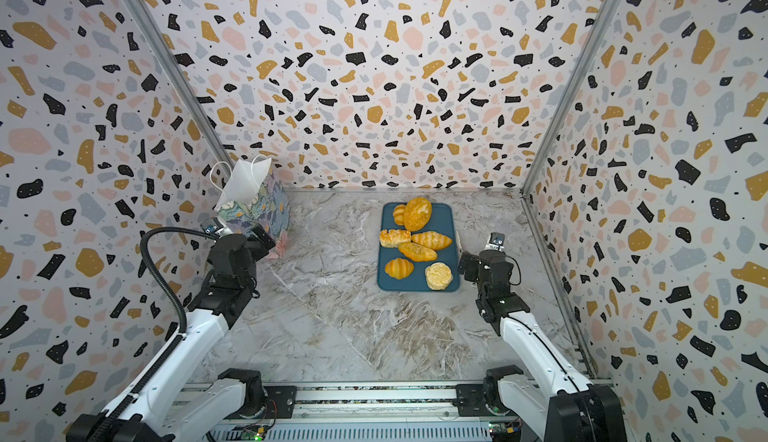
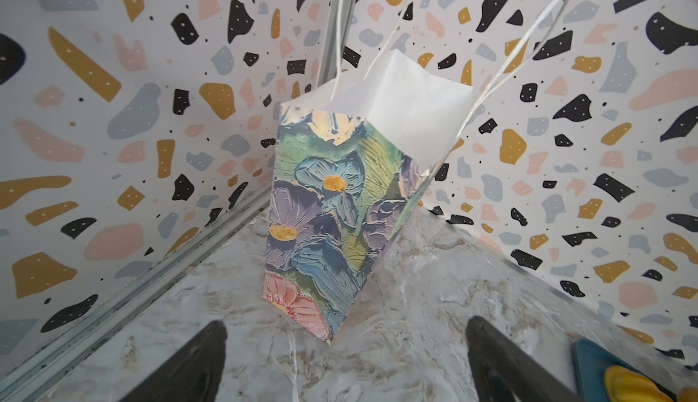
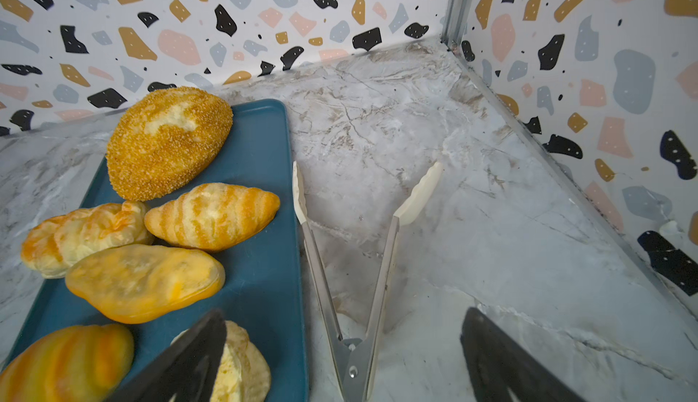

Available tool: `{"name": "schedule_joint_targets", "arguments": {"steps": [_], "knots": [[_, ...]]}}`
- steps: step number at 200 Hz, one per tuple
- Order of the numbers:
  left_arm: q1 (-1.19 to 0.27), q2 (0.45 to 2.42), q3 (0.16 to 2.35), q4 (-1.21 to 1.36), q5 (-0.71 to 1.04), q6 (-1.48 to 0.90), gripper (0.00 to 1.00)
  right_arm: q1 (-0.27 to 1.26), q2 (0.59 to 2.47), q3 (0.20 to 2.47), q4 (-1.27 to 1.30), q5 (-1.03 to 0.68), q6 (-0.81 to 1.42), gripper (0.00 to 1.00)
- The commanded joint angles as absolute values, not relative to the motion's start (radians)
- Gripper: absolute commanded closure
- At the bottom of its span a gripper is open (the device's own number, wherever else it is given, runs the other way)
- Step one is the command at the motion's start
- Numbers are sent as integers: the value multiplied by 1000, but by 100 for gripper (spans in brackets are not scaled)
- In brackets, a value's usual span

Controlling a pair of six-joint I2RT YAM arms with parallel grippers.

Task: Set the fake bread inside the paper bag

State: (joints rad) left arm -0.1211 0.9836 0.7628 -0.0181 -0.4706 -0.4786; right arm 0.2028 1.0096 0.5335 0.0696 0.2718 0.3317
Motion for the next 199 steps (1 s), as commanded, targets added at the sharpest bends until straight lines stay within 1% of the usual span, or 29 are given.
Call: {"name": "schedule_joint_targets", "arguments": {"steps": [1,32,54,72,108,149,199], "knots": [[-126,1010,888,-161,-393,-421,1,208,1021,598,-6,248,323,1],[-126,1060,1077,-319,-366,-355,1,207,1020,627,-41,220,300,1],[-126,1108,1200,-409,-283,-307,1,207,1006,623,-38,206,298,1],[-126,1153,1304,-474,-265,-299,1,207,1002,624,-38,193,298,1],[-126,1253,1502,-594,-300,-259,1,207,1010,642,-46,149,285,1],[-126,1381,1703,-721,-282,-224,0,207,1019,650,-63,119,285,1],[-125,1609,1950,-888,-308,-156,1,207,1031,667,-74,101,280,1]]}}
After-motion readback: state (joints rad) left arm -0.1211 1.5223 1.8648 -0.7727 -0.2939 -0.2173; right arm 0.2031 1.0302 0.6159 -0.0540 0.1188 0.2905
